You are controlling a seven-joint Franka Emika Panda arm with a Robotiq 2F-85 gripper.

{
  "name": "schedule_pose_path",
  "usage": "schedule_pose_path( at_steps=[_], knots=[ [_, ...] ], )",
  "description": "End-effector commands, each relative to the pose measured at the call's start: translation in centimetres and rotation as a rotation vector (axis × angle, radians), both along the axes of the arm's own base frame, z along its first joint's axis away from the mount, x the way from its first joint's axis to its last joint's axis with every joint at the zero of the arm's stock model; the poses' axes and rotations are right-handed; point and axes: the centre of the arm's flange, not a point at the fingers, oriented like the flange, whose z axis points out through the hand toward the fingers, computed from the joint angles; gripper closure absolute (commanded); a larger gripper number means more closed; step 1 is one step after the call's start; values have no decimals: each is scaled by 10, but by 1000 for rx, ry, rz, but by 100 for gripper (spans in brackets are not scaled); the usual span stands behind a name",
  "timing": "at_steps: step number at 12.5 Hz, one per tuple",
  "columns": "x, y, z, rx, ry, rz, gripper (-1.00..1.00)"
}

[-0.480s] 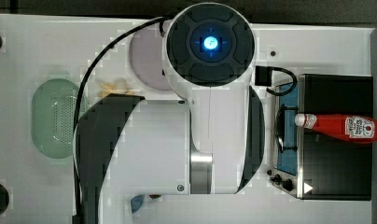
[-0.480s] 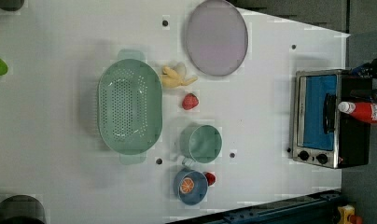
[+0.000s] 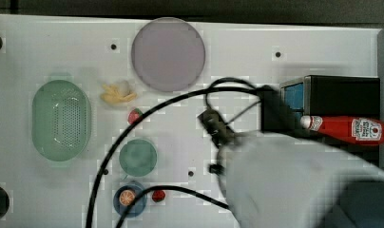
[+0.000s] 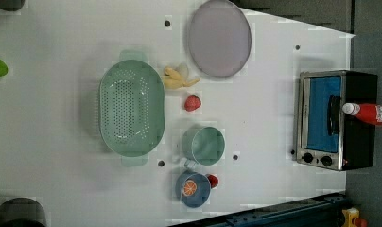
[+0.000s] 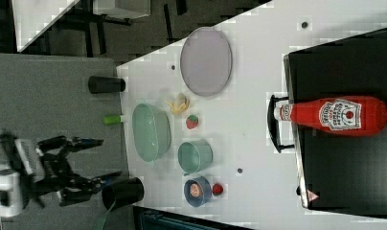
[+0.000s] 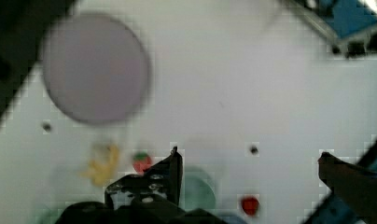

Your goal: Pick Ketchup from oven and place it on table.

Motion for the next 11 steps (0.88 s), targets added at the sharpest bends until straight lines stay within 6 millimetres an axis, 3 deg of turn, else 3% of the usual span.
schedule_pose_path(
  at_steps=[1,5,11],
  knots=[
    [22,-13,-28,-2,64,-24,-100],
    [33,-88,-53,15,51,-164,-100],
    [44,-208,-110,-20,3,-383,-100]
  ],
)
